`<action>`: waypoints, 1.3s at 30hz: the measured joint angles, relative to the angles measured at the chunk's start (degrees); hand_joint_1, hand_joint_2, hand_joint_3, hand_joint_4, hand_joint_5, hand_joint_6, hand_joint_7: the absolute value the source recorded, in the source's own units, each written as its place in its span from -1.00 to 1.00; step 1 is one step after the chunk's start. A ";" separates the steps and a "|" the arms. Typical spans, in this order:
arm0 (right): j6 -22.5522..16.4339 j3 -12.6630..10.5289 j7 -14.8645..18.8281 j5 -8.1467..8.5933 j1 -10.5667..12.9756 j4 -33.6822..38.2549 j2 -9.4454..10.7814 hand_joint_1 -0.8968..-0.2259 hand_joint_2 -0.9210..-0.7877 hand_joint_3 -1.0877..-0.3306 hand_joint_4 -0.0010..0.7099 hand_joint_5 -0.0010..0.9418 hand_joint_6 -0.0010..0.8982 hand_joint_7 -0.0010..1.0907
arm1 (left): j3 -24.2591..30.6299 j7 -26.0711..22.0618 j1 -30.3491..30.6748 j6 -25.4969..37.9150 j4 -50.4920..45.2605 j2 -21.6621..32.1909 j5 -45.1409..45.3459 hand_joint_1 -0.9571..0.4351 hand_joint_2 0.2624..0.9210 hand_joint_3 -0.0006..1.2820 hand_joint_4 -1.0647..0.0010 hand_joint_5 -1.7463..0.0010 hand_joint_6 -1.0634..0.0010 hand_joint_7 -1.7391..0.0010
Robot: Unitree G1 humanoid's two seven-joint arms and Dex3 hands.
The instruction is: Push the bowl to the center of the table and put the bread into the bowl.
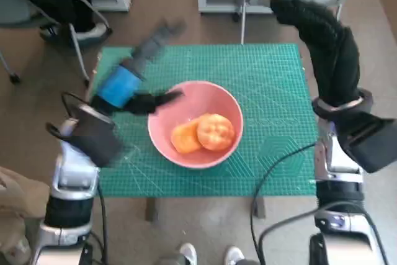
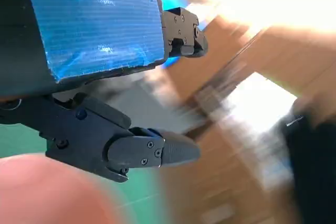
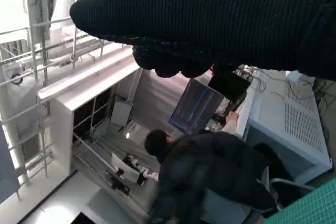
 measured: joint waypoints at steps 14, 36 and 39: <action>1.04 0.74 -1.29 -0.66 -1.14 -1.28 0.22 -0.45 -1.00 -0.12 -0.37 -0.98 -0.92 -0.15 | 4.32 0.69 0.96 -3.02 -1.74 -2.34 -10.22 -0.69 1.00 -0.08 0.84 0.98 0.78 0.74; -0.41 1.60 -1.27 -1.66 -2.52 -0.32 0.22 -0.38 -1.00 -0.13 -0.37 -0.99 -0.92 -0.17 | 5.25 1.01 2.53 -0.95 -4.68 -2.34 -11.90 -0.67 1.00 -0.08 0.82 0.99 0.79 0.70; -0.79 1.60 -1.27 -1.70 -2.56 0.28 0.22 -0.37 -1.00 -0.13 -0.37 -0.99 -0.92 -0.17 | 5.36 1.01 2.62 -0.91 -4.68 -2.34 -12.05 -0.67 1.00 -0.08 0.83 0.99 0.80 0.70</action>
